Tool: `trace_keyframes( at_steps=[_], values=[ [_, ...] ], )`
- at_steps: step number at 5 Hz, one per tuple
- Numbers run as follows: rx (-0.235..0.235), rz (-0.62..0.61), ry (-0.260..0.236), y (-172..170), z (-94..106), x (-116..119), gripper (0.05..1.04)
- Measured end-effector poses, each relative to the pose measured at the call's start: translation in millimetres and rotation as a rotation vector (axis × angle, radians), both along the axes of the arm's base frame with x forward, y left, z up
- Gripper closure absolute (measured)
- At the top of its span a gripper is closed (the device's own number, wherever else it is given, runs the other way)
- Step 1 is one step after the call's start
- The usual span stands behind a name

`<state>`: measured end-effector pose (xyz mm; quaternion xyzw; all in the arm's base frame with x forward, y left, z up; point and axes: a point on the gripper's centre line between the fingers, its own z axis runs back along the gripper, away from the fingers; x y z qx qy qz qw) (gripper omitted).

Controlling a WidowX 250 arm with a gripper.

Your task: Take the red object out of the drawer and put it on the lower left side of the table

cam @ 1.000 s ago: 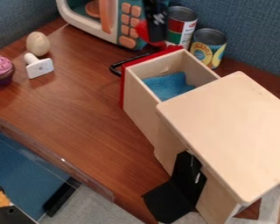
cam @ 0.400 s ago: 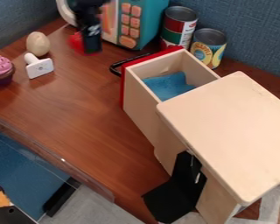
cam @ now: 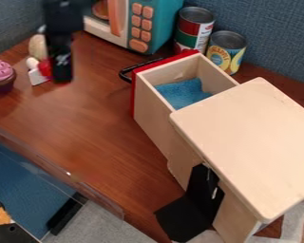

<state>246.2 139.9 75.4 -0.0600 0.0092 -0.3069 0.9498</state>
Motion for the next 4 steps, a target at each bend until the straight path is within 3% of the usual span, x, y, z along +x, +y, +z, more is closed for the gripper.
trace_keyframes(
  at_steps=[1,2,3,4],
  values=[
    [0.053,-0.024,0.058,7,-20.0,-22,0.308],
    [0.133,-0.035,0.106,13,-43.6,-32,0.308],
    [0.180,-0.042,0.125,17,-52.9,-31,0.278],
    [0.231,-0.021,0.216,16,-59.6,-30,0.189]
  ],
)
